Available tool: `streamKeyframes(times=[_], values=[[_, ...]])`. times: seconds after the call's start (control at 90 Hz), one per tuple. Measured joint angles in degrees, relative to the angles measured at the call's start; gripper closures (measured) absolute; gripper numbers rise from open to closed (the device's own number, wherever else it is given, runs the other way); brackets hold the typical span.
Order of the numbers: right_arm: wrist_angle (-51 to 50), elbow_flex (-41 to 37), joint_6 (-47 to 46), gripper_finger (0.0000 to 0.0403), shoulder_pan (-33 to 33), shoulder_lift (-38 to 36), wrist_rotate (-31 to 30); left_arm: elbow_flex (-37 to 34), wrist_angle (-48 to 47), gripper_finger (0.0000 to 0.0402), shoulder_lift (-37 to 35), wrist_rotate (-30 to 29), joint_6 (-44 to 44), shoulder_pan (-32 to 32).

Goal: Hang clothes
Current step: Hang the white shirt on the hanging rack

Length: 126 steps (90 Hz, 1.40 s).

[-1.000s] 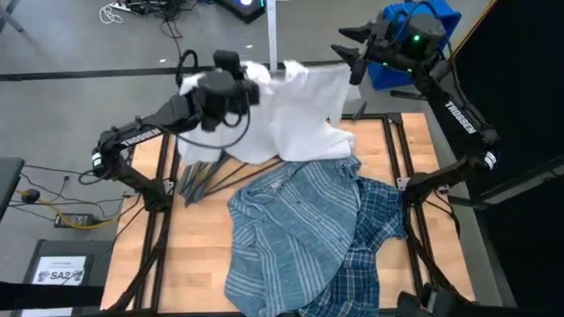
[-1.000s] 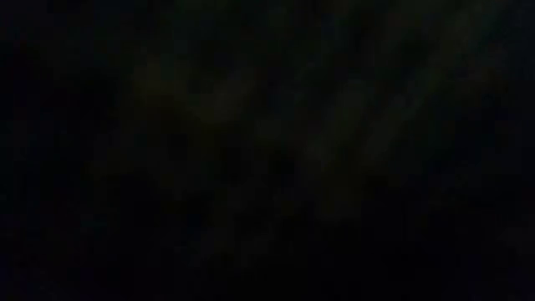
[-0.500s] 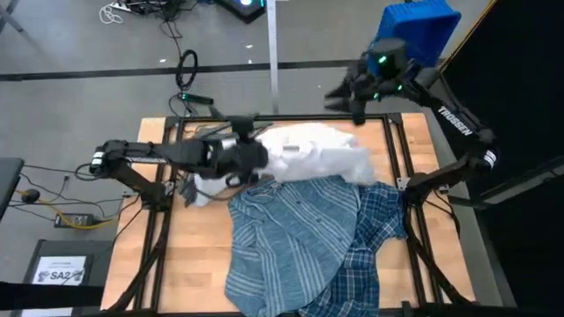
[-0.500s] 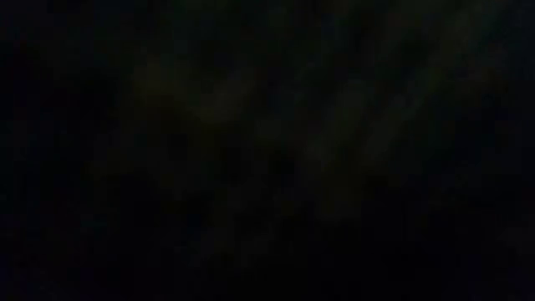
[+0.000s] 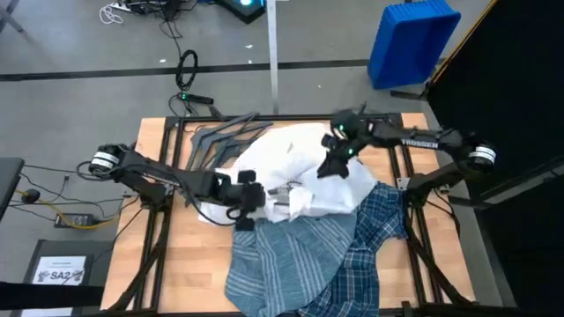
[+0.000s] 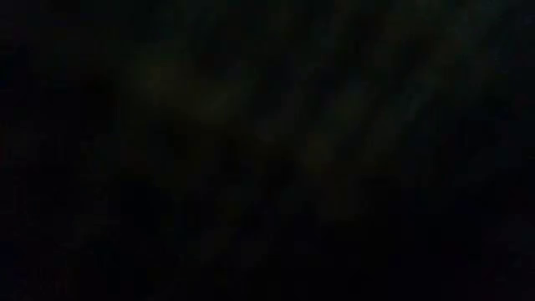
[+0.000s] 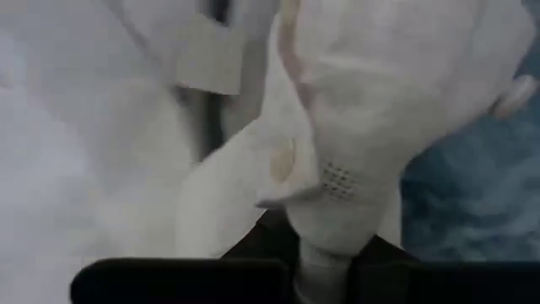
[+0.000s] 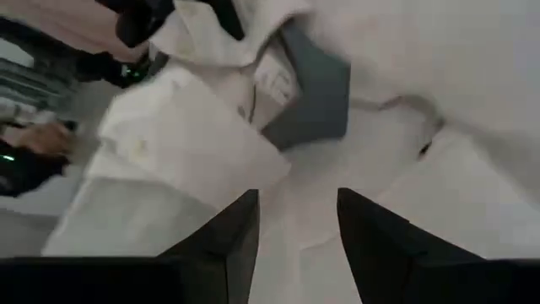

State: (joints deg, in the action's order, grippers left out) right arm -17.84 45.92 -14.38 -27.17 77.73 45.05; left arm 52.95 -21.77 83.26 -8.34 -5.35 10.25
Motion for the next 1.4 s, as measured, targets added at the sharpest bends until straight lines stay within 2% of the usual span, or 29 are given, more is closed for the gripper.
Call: streamKeyframes(times=[0.144,0.3,0.411,0.522,0.633,0.889,1.056,1.167,1.4], values=[[5.86,-5.02,-4.06,0.0251,1.72,0.0,0.32,-6.66,10.75,0.0402,0.02,8.36,-3.83,-0.13],[10.0,-5.47,-6.31,0.0234,3.99,0.0,0.73,-11.89,22.78,0.0402,0.02,14.84,-8.5,-0.19],[14.19,-5.47,-8.13,0.0223,5.45,0.0,0.73,-13.87,28.51,0.0401,0.02,16.64,-12.0,-0.16],[15.58,-5.47,-8.3,0.0213,6.1,-0.02,-0.22,-13.74,29.1,0.0392,0.02,18.55,-13.85,-0.13],[15.6,-5.47,-8.28,0.0206,5.78,-0.02,-2.2,-12.89,29.32,0.0362,0.01,21.29,-15.27,-0.12],[16.79,-5.47,-7.99,0.02,2.46,-0.02,-2.61,-12.66,26.52,0.0236,0.02,28.29,-22.07,-0.12],[16.97,-5.47,-6.49,0.0206,1.09,-0.02,-2.63,-12.66,26.6,0.0171,-0.2,37.9,-29.93,-1.16],[16.98,-5.47,-5.48,0.021,0.82,-0.02,-2.62,-12.62,26.65,0.0155,-1.26,42.85,-34.63,-3.08],[17.21,-5.47,-4.89,0.0212,0.82,-0.02,-2.62,-12.55,30.68,0.0155,-5.19,46.12,-35.46,-6.91]])
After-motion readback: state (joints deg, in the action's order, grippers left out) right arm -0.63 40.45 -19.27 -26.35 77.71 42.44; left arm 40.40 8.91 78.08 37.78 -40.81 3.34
